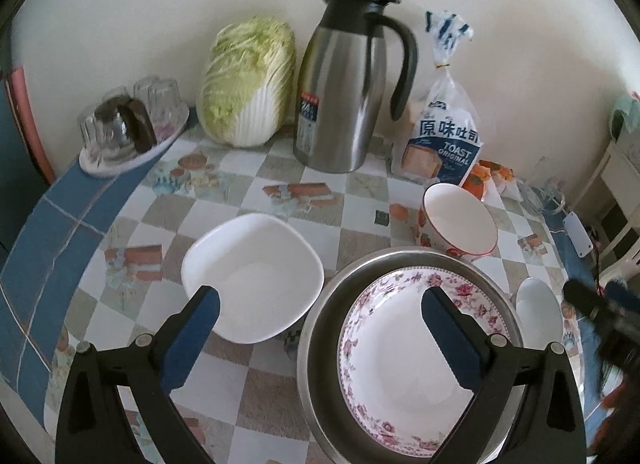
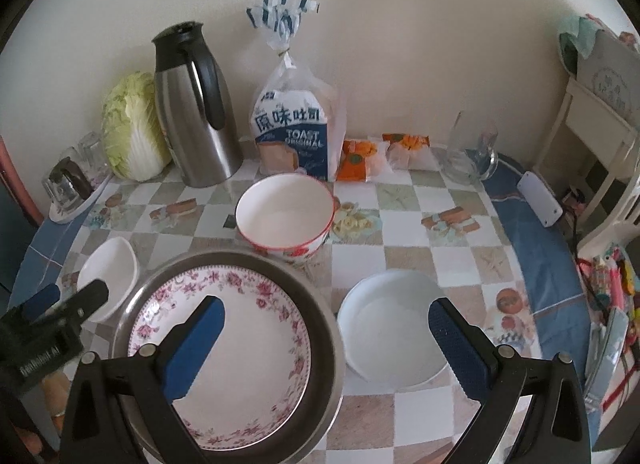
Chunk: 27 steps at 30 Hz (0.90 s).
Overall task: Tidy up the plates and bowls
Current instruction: 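Move both tools toward the red-rimmed strawberry bowl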
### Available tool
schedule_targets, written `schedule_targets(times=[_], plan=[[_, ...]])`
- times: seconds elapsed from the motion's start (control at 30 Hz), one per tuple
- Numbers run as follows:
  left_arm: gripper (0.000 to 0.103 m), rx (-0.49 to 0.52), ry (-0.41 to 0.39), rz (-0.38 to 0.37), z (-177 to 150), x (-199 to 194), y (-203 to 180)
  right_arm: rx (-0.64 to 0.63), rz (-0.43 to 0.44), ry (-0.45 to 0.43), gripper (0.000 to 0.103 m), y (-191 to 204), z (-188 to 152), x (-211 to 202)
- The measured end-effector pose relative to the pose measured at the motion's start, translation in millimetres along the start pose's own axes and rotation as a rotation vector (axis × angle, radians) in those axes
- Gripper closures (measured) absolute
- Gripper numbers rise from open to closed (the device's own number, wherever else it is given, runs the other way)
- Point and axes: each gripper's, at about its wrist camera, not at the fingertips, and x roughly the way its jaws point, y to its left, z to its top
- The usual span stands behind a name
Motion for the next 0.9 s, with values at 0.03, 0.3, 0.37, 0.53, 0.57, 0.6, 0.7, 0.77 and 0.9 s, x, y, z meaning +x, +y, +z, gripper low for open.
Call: schedule_targets(times=[0.03, 0.3, 0.37, 0.53, 0.57, 0.6, 0.7, 0.77, 0.9], plan=[[0.002, 0.005, 0.000, -0.002, 0, -1, -2, 0.003, -0.002, -0.005, 0.000, -2, 3, -3], [0.002, 0.015, 0.010, -0.066, 4, -5, -13, 0.005, 0.000, -0.012, 0.000, -16, 32, -12], [0.002, 0.023, 0.015, -0.069, 8, -3, -14, -0.002, 0.007, -0.003, 0.000, -18, 36, -10], [0.002, -0.027, 0.079, -0.210, 29, 11, -9, 0.037, 0.080, 0.068, 0.000, -27, 51, 12], [0.002, -0.037, 0.099, -0.229, 35, 16, -8, 0.042, 0.079, 0.087, 0.000, -28, 54, 18], [0.002, -0.037, 0.110, -0.231, 42, 21, -9, 0.036, 0.071, 0.097, 0.000, -28, 57, 23], [0.002, -0.036, 0.143, -0.244, 57, 34, -15, 0.003, 0.052, 0.114, 0.000, -27, 63, 35], [0.002, -0.072, 0.208, -0.284, 70, 52, -15, 0.014, 0.068, 0.144, 0.000, -28, 67, 48], [0.002, -0.113, 0.295, -0.277, 88, 82, -20, 0.055, 0.093, 0.210, 0.000, -31, 74, 75]])
